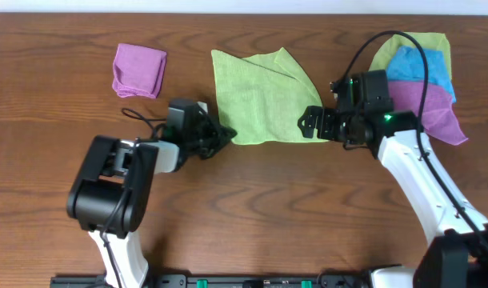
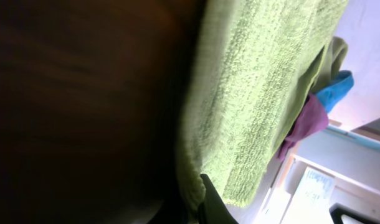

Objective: Fold the cloth
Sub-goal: 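Grasp the green cloth's left and right near corners with both grippers, then lift the near edge and fold it forward over the far edge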

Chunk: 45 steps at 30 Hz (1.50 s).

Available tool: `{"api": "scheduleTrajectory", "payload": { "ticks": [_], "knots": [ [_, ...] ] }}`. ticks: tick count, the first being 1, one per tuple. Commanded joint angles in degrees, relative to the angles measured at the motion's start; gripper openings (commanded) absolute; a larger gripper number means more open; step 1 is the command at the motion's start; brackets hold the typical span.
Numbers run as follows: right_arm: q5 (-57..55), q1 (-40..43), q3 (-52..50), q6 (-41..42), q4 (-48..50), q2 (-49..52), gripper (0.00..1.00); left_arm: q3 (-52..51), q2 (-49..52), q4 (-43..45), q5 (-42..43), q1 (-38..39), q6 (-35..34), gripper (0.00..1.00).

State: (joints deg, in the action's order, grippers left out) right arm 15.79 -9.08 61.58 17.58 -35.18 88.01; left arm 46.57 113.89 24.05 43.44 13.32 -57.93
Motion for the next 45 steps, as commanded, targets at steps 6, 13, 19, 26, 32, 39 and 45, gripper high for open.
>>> {"api": "scheduleTrajectory", "payload": {
  "ticks": [6, 13, 19, 26, 32, 39, 45],
  "knots": [
    [-1.4, 0.3, -8.1, 3.9, 8.2, 3.2, 0.96, -1.0, -6.7, -12.2, 1.4, -4.5, 12.9, 0.06],
    [-0.8, 0.0, -10.0, 9.4, 12.5, 8.6, 0.93, -1.0, -6.9, -15.7, 1.1, -4.8, 14.7, 0.06],
    [0.3, 0.0, -10.0, 11.8, 13.7, 11.8, 0.92, -1.0, -6.9, -18.7, 1.3, -6.8, 16.8, 0.06],
    [2.7, -1.0, -10.0, 15.0, 18.2, 14.3, 0.85, -1.0, -6.9, -21.5, 2.7, -8.1, 18.6, 0.06],
    [2.7, -3.4, -10.0, 16.3, 18.7, 16.2, 0.72, -1.0, -6.9, -21.5, 2.7, -8.1, 18.6, 0.06],
    [3.8, -4.3, -9.9, 16.2, 17.9, 16.5, 0.01, -1.0, -7.3, -23.8, 5.6, -8.1, 20.5, 0.06],
    [6.7, -4.3, -9.9, 15.5, 12.4, 12.0, 0.01, -1.0, -14.3, -36.5, 4.3, -8.7, 28.7, 0.06]
  ]
}}
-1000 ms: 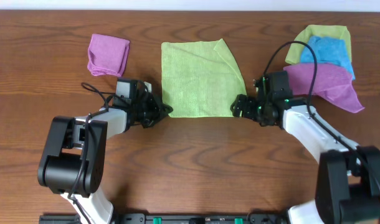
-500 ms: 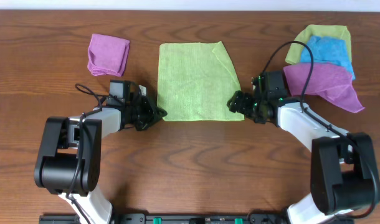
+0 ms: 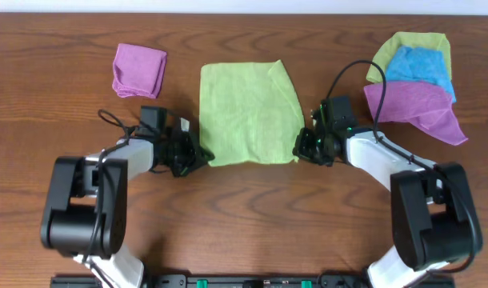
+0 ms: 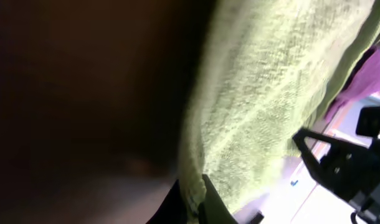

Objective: Fold the cloth
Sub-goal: 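Lift the near edge and fold it forward over the far edge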

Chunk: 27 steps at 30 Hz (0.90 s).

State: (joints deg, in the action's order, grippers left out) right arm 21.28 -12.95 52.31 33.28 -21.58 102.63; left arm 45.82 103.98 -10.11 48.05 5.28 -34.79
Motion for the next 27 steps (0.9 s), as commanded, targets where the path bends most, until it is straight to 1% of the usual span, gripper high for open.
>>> {"api": "scheduleTrajectory", "payload": {
  "ticks": [1, 5, 8, 12, 15, 18, 21, 23, 27],
  "knots": [
    [1.2, -0.4, -0.7, -0.2, -1.7, -4.1, 0.01, -0.2, -6.2, -3.8, -0.7, -0.9, 6.0, 0.06],
    [1.1, -0.4, -0.7, -1.2, -1.6, -11.5, 0.01, -0.2, -15.2, -7.0, -3.9, -1.7, 6.3, 0.06],
    [-0.3, -0.4, -0.7, -1.6, -1.5, -15.3, 0.01, -0.2, -20.4, -8.5, -8.1, -1.7, 6.0, 0.06],
    [0.5, -0.4, -0.7, -2.3, -2.7, -15.6, 0.01, -0.2, -21.6, -10.6, -9.5, -1.7, 6.0, 0.06],
    [5.1, -0.4, -0.7, -2.3, -1.0, -15.8, 0.01, -0.2, -21.6, -11.0, -8.7, -1.7, 5.9, 0.06],
    [6.4, -0.4, -0.6, -2.0, 3.8, -16.3, 0.01, -0.2, -21.6, -6.8, -8.0, -1.7, 2.3, 0.06],
    [5.9, 0.0, 0.4, -1.1, 11.1, -16.4, 0.01, 0.9, -21.6, 0.2, -8.0, -1.9, -3.5, 0.06],
    [4.0, 0.3, 1.7, -0.9, 14.6, -16.4, 0.01, 2.1, -21.5, 4.6, -8.9, -1.9, -6.1, 0.06],
    [-1.4, 0.7, 6.5, -2.5, 17.2, -15.6, 0.01, 6.8, -19.1, 6.4, -11.1, -1.8, -7.2, 0.06]
  ]
}}
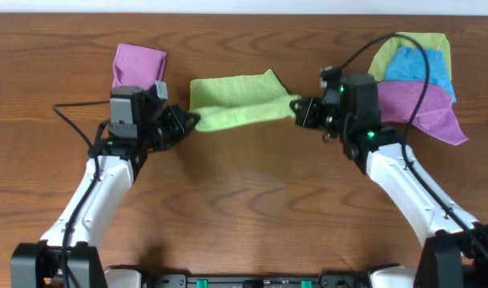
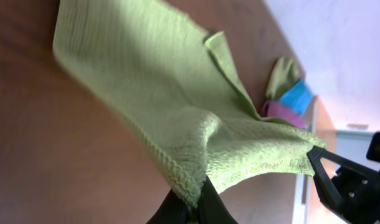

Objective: Fold the cloth
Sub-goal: 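Lift the near edge and fold it forward over the far edge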

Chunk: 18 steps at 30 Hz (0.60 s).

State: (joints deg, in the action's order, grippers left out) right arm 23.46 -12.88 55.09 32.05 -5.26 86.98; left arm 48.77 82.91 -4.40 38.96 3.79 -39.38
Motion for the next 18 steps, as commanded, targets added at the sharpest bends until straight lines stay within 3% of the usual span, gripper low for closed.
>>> {"api": "scheduleTrajectory", "payload": {
  "ticks": [1, 7, 13, 18],
  "knots": [
    [-4.6, 0.7, 5.5, -2.4, 1.0, 0.8, 0.01, 5.4, 3.4, 1.3, -2.0, -0.3, -2.6, 0.06],
    [-9.6, 1.6, 15.5, -5.6, 1.3, 7.6, 0.01, 15.5, 13.1, 7.8, -1.9, -0.2, -3.1, 0.06],
    [-9.1, 2.8, 26.9, -7.0, -0.2, 15.0, 0.01, 30.1, 21.8, 7.5, 0.1, -0.2, -2.8, 0.06],
    [-9.1, 3.1, 32.7, -10.6, -5.1, 15.1, 0.01, 36.5, 22.4, 2.4, 0.4, -0.3, 1.3, 0.06]
  ]
}}
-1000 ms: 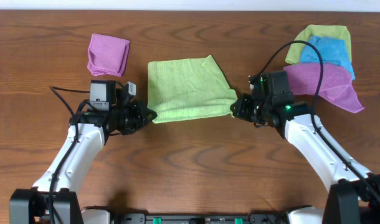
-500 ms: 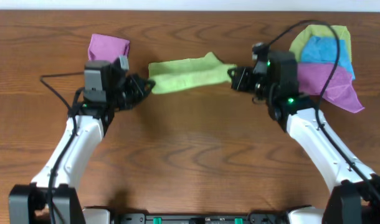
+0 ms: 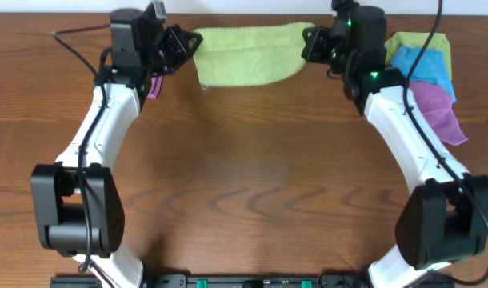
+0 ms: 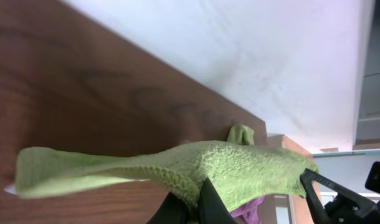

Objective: Fold the cloth
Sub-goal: 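Lift the near edge and fold it forward over the far edge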

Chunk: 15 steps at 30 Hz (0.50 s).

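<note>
The green cloth (image 3: 248,54) hangs stretched between my two grippers above the far edge of the table. My left gripper (image 3: 193,40) is shut on its left corner, my right gripper (image 3: 308,38) on its right corner. In the left wrist view the green cloth (image 4: 240,168) drapes from my left gripper (image 4: 197,200), pinched between the black fingers, and the right gripper's fingertip (image 4: 314,183) shows at the cloth's far end.
A pile of cloths, green, blue (image 3: 426,66) and purple (image 3: 438,108), lies at the far right. A folded purple cloth (image 3: 155,85) peeks out under the left arm at the far left. The wooden table (image 3: 244,192) stretches toward the near side.
Both grippers have risen and moved toward the far edge of the table with the green cloth held between them. The cloth now hangs off the table.
The green cloth first lay rumpled on the table with both grippers at its near corners. Then it lay spread flat, the grippers still at those corners. After that the near edge was lifted over toward the far side, and now the cloth hangs raised at the table's far edge.
</note>
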Available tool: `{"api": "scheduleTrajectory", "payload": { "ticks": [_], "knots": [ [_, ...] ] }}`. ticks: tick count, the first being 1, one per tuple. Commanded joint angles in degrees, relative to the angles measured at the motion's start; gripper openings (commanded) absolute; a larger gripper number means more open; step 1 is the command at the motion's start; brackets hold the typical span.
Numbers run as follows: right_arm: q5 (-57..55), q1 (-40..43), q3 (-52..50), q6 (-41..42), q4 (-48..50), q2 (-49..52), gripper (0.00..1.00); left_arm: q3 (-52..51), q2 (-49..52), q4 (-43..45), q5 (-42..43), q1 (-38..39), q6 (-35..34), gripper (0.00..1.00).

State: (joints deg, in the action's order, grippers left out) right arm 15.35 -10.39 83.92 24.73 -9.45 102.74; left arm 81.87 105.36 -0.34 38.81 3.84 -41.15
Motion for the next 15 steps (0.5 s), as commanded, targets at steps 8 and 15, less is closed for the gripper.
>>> {"api": "scheduleTrajectory", "payload": {
  "ticks": [8, 15],
  "knots": [
    [0.2, 0.6, 8.9, -8.3, -18.2, -1.2, 0.01, 6.1, -0.2, -17.4, 3.9, -0.4, 11.5, 0.06],
    [1.6, 0.5, 8.9, -13.3, -34.3, -1.3, 0.02, 6.1, -0.2, -32.6, 3.0, -0.4, 21.5, 0.06]
  ]
}}
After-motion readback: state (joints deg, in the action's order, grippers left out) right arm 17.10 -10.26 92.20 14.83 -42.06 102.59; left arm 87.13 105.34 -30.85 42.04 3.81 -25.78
